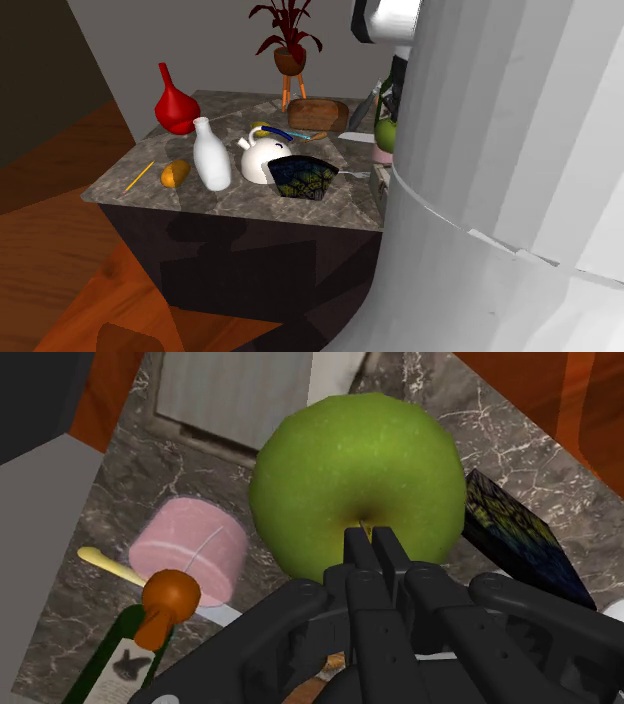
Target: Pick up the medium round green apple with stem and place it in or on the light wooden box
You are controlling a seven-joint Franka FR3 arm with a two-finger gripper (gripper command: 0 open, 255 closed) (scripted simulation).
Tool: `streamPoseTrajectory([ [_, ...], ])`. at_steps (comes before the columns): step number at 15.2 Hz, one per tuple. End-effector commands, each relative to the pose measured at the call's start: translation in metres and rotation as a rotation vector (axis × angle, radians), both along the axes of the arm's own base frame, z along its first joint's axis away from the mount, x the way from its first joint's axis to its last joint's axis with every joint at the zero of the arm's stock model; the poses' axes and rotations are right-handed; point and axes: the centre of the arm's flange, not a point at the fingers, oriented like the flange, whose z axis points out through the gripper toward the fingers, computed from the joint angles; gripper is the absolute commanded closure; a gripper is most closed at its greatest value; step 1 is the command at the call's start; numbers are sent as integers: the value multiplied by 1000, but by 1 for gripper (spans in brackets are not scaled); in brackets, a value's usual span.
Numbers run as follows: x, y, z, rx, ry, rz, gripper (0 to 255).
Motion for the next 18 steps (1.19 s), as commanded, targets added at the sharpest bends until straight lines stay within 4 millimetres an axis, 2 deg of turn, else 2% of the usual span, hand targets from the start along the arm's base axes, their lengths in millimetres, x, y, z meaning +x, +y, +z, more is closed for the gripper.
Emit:
streamPoseTrajectory([
  [1,-17,-21,7,0,0,1,255],
  [6,-53,-68,26,0,0,1,255],
  [18,-53,-68,-37,0,0,1,255],
])
